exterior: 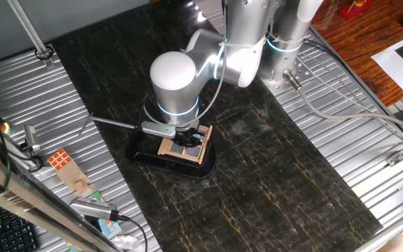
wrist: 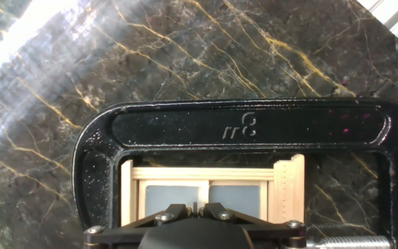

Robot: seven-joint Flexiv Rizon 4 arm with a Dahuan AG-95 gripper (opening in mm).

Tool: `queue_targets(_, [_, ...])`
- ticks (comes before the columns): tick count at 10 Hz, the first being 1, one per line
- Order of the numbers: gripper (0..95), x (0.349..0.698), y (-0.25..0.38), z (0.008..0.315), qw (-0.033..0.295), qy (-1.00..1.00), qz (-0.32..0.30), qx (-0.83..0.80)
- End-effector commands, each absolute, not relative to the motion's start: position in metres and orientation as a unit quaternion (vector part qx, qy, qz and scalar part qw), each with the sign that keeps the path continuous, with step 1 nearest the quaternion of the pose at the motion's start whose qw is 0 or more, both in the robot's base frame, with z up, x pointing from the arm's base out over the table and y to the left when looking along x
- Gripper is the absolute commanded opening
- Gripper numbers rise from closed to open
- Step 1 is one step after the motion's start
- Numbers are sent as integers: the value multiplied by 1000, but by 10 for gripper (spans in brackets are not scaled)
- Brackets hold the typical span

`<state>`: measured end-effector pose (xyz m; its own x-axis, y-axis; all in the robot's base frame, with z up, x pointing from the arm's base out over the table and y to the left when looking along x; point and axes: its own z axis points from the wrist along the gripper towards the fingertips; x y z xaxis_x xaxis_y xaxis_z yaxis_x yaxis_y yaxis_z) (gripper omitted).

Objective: Open a sliding window

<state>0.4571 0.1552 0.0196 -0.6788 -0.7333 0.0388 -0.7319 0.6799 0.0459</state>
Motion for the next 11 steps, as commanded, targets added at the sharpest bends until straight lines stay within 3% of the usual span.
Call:
queue_targets(1, [0, 457, 155, 20, 27, -916, -13, 401])
queue_targets(11, [0, 457, 155, 20, 35, -916, -19, 398])
